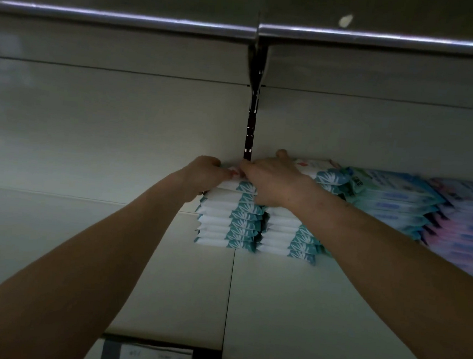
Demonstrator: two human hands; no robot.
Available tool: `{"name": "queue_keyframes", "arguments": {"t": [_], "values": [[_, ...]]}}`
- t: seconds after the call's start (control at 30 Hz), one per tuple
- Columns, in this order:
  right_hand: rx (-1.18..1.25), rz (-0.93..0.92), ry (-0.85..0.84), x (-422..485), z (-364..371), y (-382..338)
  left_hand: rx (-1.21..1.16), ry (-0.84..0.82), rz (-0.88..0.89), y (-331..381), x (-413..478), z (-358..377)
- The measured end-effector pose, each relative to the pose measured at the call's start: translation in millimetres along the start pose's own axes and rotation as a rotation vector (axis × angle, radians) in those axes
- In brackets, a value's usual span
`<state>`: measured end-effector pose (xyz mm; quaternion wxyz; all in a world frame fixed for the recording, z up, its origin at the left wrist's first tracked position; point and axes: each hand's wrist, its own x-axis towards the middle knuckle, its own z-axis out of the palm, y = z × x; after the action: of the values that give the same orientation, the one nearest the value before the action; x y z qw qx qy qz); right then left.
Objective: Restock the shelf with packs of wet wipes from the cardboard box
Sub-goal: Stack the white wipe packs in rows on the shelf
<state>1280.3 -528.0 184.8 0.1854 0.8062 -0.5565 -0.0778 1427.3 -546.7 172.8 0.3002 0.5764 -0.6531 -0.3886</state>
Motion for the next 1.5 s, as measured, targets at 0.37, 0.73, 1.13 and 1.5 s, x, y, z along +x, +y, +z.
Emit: {"name": "queue_keyframes", "arguments": {"t": [0.37,0.73,1.13,1.5], "values": [[0.114,-0.034,0.149,-1,5,-9,-0.326,0.022,-0.060,-3,-2,-5],[0.154,0.000,0.161,0,-2,1,-0.436,0.141,-0.377,-15,-12,-21],[0.149,-0.013,0.113,-6,-2,3,-0.120,-0.014,-0.246,-15,-8,-13],[0.108,-0.006,0.156,-8,-5,-1,0.033,0.186,-0.053,0,-20,-2]]}}
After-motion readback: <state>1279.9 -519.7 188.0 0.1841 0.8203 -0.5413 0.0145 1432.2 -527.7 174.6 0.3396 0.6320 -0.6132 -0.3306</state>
